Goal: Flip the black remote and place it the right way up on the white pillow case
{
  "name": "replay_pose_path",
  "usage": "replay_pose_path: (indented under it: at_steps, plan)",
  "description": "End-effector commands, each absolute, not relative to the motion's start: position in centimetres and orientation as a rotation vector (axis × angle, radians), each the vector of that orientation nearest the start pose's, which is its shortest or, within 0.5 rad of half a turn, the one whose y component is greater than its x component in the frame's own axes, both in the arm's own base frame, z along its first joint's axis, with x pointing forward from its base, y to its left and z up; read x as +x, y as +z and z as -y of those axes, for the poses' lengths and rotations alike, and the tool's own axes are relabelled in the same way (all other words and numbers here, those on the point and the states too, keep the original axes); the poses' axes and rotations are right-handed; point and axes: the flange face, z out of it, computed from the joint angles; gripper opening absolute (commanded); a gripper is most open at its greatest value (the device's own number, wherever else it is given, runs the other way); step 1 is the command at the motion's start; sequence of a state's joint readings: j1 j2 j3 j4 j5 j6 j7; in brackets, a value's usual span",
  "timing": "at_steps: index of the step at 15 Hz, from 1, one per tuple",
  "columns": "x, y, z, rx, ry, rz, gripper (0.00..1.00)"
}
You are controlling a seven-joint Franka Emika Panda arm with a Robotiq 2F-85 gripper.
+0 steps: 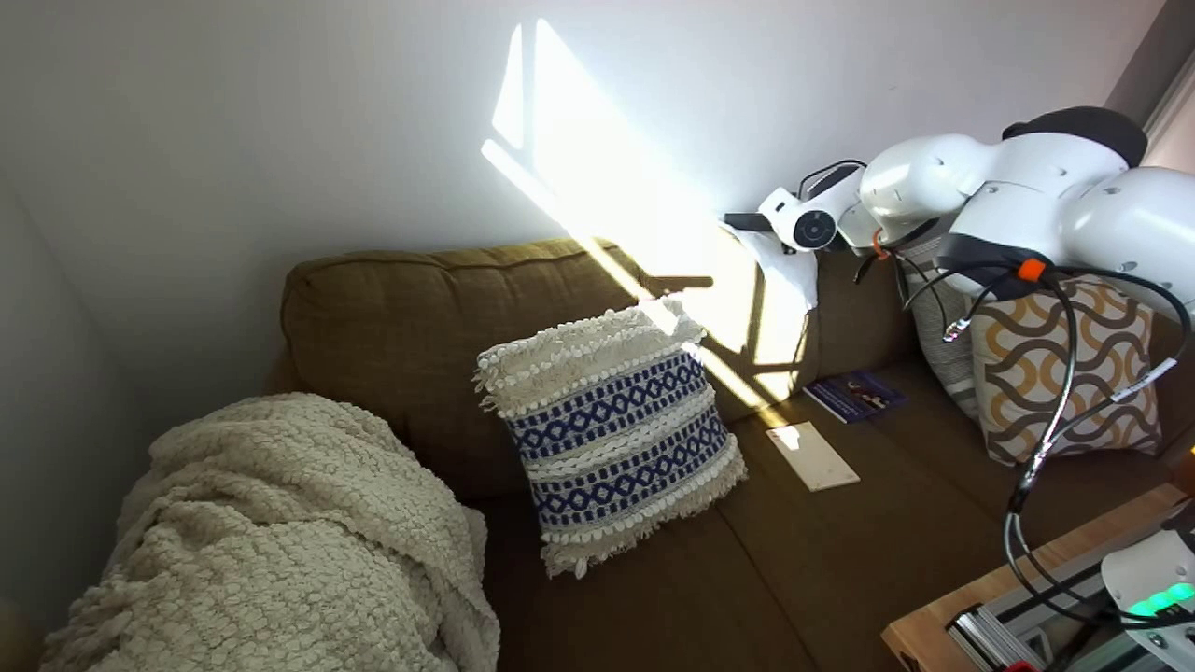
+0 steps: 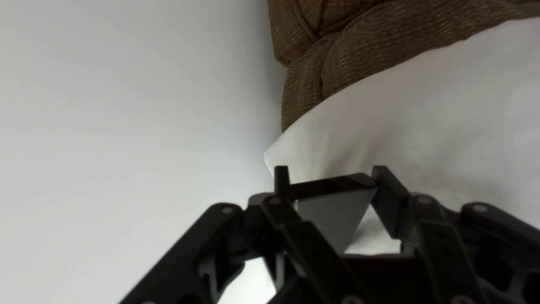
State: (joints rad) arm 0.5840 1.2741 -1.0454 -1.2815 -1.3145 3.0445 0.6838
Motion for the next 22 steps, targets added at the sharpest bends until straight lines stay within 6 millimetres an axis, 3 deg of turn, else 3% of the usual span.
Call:
replay_pose_path:
  at_steps: [1, 17, 22]
  plan:
    - [75.3, 16.6, -0.4, 1.577, 0.548, -1.126, 0.26]
    - [73.7, 16.6, -3.9, 1.602, 0.574, -1.292, 0.26]
    - [73.0, 15.8, -4.3, 1.627, 0.569, -1.368, 0.26]
